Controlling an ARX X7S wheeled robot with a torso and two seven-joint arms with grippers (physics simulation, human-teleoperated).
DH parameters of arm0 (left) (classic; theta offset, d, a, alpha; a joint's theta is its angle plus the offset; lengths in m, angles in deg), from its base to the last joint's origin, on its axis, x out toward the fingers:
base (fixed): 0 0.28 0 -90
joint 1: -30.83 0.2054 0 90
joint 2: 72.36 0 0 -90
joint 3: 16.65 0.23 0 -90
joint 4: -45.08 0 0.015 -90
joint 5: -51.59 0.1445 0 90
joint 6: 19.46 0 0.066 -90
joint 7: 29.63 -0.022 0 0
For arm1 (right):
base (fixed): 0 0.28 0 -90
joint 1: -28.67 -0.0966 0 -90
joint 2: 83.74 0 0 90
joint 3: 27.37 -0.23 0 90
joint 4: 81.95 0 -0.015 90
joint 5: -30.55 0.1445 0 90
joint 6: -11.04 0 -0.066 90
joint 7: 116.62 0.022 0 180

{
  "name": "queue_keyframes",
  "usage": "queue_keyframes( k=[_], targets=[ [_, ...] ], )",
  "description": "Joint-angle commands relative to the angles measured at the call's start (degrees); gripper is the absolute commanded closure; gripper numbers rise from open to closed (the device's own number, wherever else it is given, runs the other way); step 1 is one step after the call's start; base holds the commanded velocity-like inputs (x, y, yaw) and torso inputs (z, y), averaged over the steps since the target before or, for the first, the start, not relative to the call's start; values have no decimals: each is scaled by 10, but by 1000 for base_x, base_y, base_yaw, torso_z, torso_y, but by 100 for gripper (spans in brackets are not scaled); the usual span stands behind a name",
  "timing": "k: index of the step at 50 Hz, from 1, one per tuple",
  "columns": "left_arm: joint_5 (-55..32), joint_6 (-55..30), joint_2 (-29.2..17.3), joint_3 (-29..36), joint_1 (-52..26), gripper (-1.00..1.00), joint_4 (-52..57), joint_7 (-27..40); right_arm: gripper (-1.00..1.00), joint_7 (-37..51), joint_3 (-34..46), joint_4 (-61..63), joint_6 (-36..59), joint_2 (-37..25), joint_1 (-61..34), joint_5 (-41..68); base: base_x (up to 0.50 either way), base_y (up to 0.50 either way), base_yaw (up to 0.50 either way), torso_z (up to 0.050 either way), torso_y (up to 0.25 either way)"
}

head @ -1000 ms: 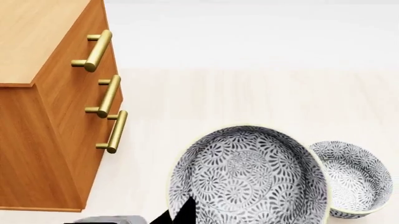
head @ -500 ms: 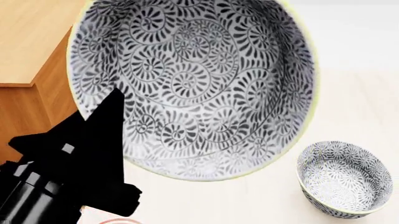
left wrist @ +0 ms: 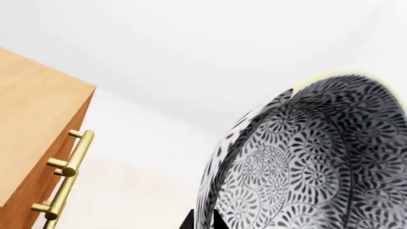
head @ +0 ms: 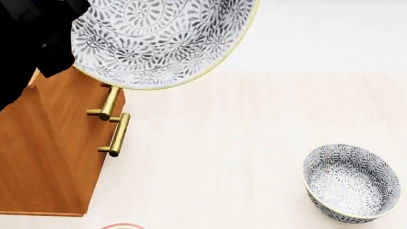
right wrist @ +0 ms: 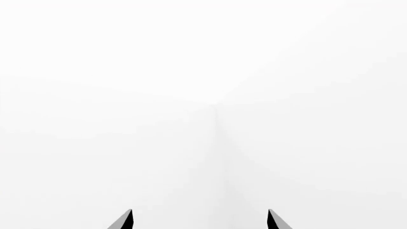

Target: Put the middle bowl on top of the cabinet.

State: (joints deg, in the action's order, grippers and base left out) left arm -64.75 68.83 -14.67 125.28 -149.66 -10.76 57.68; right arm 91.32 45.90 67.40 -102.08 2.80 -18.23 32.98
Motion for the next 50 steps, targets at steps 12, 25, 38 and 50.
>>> queue_keyframes(
  k=[12, 25, 38, 50],
  targets=[
    [-129, -34, 27, 268, -344, 100, -393, 18, -100, 21, -6, -9, -11, -20, 7, 11, 0, 0, 0, 0, 0],
    [-189, -107, 92, 338, -378, 100, -664, 3, -100, 11, -3, -5, -13, -7, 7, 9, 0, 0, 0, 0, 0],
    [-202, -142, 121, 370, -334, 100, -828, -39, -100, 16, 3, -5, -11, -9, 1, 3, 0, 0, 0, 0, 0],
    [-247, -114, 123, 354, -268, 100, -910, -17, -100, 18, 4, -8, -8, -17, -2, 1, 0, 0, 0, 0, 0]
  ],
)
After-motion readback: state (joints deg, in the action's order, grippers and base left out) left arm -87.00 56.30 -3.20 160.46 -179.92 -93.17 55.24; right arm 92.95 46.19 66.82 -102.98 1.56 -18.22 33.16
